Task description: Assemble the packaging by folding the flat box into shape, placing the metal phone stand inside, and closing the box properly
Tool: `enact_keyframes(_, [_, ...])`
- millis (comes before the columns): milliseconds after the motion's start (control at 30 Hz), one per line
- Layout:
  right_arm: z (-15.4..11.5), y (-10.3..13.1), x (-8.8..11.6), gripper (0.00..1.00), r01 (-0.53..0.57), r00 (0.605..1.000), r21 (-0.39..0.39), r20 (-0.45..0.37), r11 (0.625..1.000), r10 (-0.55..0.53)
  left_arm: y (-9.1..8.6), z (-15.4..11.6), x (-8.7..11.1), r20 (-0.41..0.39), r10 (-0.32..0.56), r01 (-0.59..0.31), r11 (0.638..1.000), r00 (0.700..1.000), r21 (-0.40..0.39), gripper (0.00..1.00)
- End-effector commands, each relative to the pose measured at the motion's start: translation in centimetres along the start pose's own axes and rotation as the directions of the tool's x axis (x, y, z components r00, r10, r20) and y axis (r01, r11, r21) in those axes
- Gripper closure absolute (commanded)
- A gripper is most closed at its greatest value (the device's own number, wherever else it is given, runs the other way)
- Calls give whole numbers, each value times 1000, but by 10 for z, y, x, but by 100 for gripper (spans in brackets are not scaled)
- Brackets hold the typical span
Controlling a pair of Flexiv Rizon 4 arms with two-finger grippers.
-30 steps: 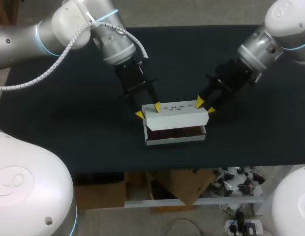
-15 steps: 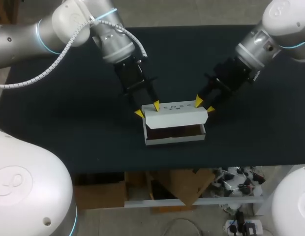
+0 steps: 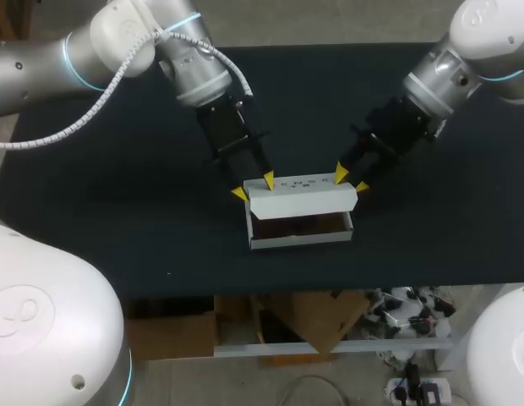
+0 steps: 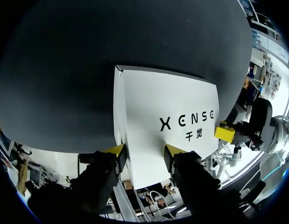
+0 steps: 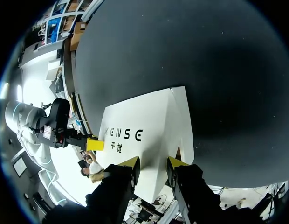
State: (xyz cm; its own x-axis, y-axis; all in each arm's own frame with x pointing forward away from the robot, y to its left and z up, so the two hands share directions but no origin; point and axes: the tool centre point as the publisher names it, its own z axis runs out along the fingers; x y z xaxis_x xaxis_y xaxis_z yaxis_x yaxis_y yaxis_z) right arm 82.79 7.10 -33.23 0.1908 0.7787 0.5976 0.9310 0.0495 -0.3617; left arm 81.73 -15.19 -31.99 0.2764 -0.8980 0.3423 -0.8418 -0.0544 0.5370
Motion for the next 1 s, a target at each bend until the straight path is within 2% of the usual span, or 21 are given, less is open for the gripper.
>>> enact_keyframes(33, [2, 3, 6, 61, -1, 1000, 8, 3, 1000, 1, -3, 1, 7, 5, 1, -1, 1000, 1000, -13, 48])
enact_keyframes(1000, [2, 3, 10, 62, -8, 1000, 14, 16, 1000, 8, -6, -5, 8, -9, -21, 21, 998, 1000, -61, 49])
